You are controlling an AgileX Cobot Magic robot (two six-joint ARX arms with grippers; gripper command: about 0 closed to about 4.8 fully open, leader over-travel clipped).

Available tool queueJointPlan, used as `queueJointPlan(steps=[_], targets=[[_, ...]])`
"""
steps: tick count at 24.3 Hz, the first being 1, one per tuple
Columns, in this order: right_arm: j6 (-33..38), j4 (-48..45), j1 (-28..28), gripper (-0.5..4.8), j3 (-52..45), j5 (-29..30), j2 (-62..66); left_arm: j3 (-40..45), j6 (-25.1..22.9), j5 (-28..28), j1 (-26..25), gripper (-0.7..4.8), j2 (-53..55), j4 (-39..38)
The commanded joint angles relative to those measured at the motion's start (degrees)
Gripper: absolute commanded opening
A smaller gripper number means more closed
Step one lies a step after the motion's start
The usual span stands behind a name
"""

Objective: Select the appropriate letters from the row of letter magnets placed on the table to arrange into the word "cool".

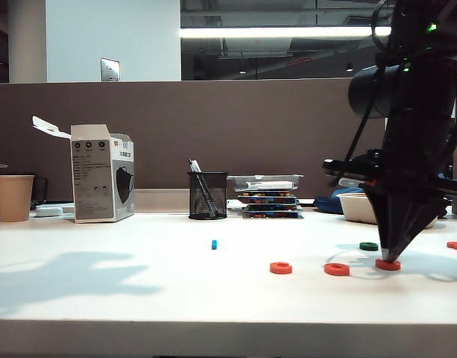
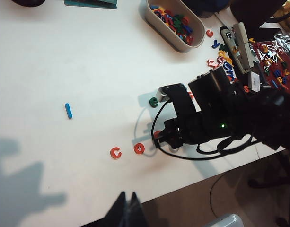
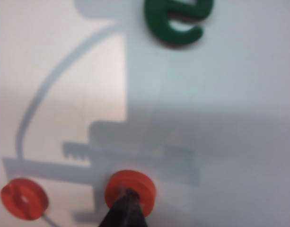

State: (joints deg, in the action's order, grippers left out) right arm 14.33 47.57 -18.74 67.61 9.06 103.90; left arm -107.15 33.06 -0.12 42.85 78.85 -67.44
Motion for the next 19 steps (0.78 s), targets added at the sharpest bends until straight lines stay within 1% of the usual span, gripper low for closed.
queueJointPlan(steps=[1,4,15,19], targets=[[1.1,4.3,-2.3,-0.06,-2.5,1.1,1.7,-0.2,-0.1,-0.1,0.0,-0.05,-0.2,0.7],[2.0,4.3,-3.5,-0.06,-2.6,0.9,1.7,-0.2,-0.1,-0.1,0.0,-0.04,-0.2,0.7],[2.6,3.8,-3.4,-0.06,-2.4,0.9,-1.9,-0.2,-0.1,-0.1,0.0,-0.04,-0.2,0.7],[2.6,4.3,-3.4,-0.06,-2.4,-1.1,-2.1,-0.2,-0.1,-0.1,0.0,-0.04,-0.2,0.7]])
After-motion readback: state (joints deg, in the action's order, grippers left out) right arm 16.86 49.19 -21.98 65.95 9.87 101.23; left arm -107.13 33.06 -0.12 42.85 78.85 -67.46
